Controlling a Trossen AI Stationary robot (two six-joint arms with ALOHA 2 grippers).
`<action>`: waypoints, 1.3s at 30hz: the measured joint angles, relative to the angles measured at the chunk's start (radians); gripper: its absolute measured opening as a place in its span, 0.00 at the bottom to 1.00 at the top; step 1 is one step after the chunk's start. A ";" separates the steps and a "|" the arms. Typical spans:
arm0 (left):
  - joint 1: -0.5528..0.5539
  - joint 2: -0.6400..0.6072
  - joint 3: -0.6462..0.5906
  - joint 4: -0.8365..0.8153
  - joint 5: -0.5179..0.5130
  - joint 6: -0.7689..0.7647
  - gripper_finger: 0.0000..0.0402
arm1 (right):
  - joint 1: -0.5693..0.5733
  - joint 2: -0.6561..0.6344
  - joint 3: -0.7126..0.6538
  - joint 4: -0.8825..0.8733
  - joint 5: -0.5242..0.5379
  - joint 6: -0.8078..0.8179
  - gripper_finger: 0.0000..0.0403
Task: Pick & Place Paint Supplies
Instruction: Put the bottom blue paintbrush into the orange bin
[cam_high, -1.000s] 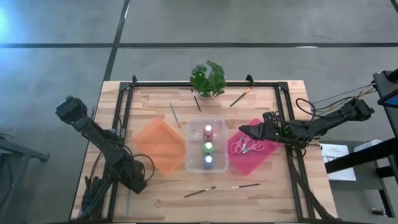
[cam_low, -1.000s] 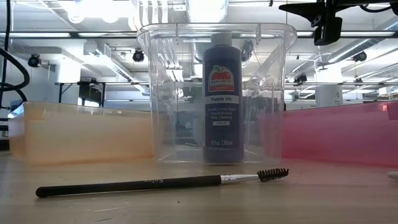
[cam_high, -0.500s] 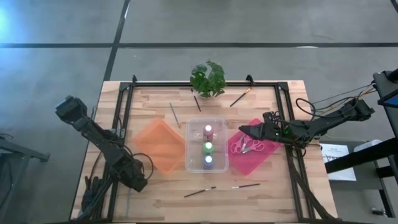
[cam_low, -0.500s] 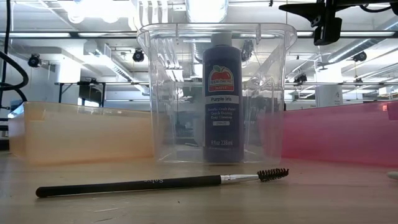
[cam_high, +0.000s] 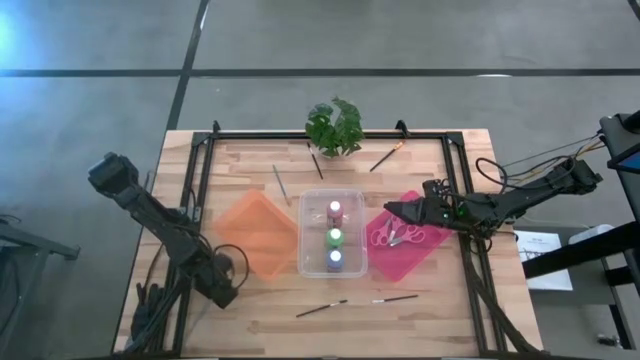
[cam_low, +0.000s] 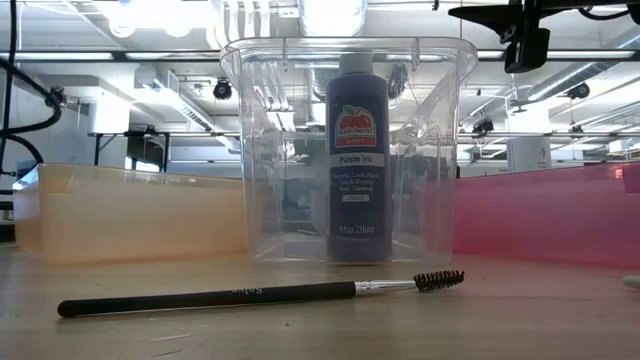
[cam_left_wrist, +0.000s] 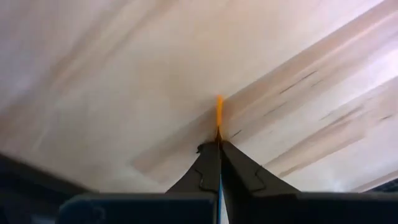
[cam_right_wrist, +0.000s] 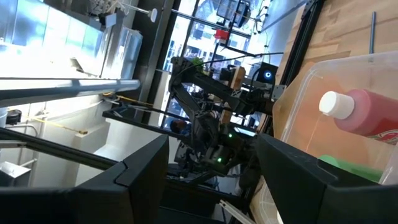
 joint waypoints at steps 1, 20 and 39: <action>0.001 -0.004 0.005 -0.002 -0.018 0.003 0.02 | 0.000 0.000 0.000 -0.001 0.000 0.000 0.59; 0.003 -0.022 0.092 0.021 -0.073 0.097 0.01 | 0.000 0.000 0.000 -0.013 -0.001 0.003 0.59; 0.070 -0.312 0.162 0.022 -0.729 0.056 0.01 | 0.000 0.000 0.000 -0.016 -0.001 -0.007 0.59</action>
